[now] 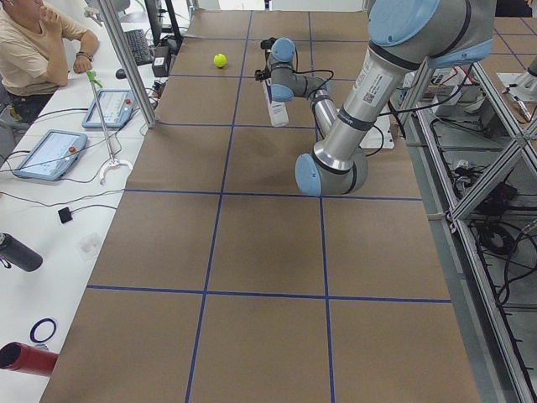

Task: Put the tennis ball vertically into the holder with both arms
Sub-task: 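Lift and rotate the can upright with the left gripper, then hold the upright can with the left gripper while the right gripper reaches the nearer ball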

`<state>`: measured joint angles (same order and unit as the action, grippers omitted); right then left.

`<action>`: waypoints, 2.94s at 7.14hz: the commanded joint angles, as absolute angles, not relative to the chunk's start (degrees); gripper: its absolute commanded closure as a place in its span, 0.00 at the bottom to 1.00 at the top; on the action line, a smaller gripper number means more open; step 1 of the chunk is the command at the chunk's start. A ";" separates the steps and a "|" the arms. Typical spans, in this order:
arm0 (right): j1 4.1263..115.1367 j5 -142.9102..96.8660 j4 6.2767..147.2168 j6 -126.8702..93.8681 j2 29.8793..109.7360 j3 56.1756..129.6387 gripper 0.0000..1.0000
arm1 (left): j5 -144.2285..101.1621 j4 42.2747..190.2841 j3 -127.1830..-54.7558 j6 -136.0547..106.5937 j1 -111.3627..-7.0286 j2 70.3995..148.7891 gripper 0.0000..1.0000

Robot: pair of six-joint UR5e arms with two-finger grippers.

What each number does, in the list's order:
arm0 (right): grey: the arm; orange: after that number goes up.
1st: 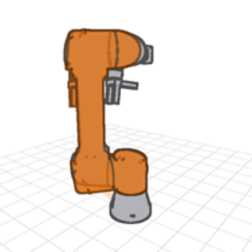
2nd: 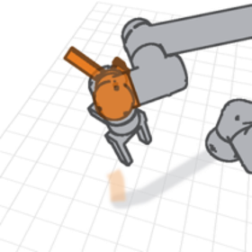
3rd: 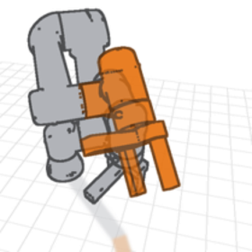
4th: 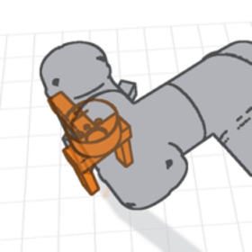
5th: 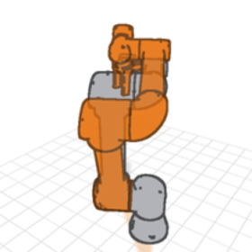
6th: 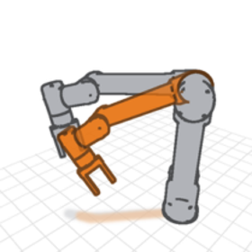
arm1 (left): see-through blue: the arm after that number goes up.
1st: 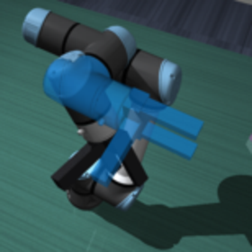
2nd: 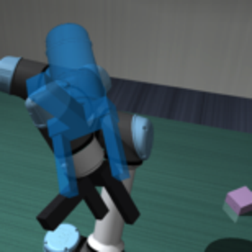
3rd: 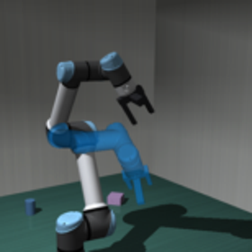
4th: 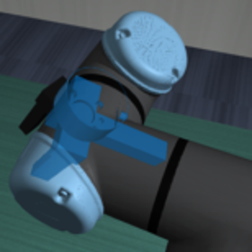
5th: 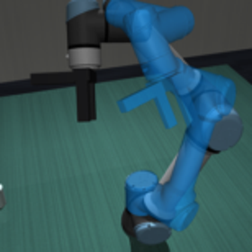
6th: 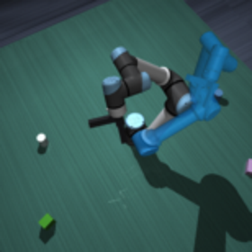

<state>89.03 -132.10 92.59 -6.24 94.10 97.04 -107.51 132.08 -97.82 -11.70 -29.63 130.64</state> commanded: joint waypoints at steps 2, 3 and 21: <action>87.73 -131.84 92.46 -5.54 93.61 98.25 0.00 | -107.05 161.19 -92.22 -21.43 -29.62 130.69 0.22; 87.37 -131.75 92.55 -5.54 93.69 99.83 0.00 | -105.75 170.33 -88.37 -22.14 -29.53 130.69 0.22; 55.56 -117.69 51.36 -44.46 103.01 104.16 0.01 | -97.03 203.38 -62.23 -21.88 -29.09 135.35 0.20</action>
<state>57.18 -118.74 56.58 -42.26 102.84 107.12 -97.03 203.38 -62.26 -21.89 -29.11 135.35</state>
